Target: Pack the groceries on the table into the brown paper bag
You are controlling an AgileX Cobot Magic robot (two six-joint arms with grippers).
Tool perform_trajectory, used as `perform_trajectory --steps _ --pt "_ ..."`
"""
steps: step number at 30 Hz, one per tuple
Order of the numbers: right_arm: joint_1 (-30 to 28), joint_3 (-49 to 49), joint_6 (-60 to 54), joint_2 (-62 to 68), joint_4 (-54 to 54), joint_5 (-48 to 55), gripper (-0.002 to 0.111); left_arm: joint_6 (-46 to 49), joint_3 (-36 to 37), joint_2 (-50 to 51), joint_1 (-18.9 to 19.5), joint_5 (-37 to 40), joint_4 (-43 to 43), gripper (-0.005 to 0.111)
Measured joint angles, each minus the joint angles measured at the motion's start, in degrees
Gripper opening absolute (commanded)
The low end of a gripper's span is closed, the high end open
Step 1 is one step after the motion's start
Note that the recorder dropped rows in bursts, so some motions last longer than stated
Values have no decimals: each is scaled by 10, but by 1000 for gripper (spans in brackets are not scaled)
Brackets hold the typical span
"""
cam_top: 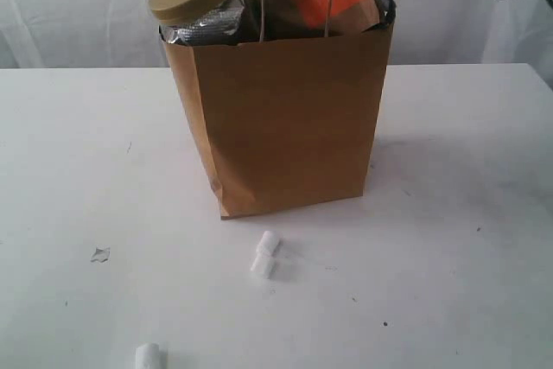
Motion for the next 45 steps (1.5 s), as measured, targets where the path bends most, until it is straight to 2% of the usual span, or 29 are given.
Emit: perform_trajectory --steps 6,9,17,20,30,36,41,45 --pt "8 0 -1 17 -19 10 0 0 0 0 0 0 0 0" --pt "8 0 1 30 -21 10 6 0 0 0 0 0 0 0" --pt "8 0 5 40 -26 8 42 0 0 0 0 0 0 0" --pt "8 0 6 40 -26 6 49 0 0 0 0 0 0 0" --pt "8 0 8 36 -26 6 49 0 0 0 0 0 0 0" --pt "-1 0 20 -18 -49 5 47 0 0 0 0 0 0 0" --pt "-15 0 110 -74 -204 -22 35 0 0 0 0 0 0 0" --pt "-15 0 254 -105 -404 -48 24 0 0 0 0 0 0 0"
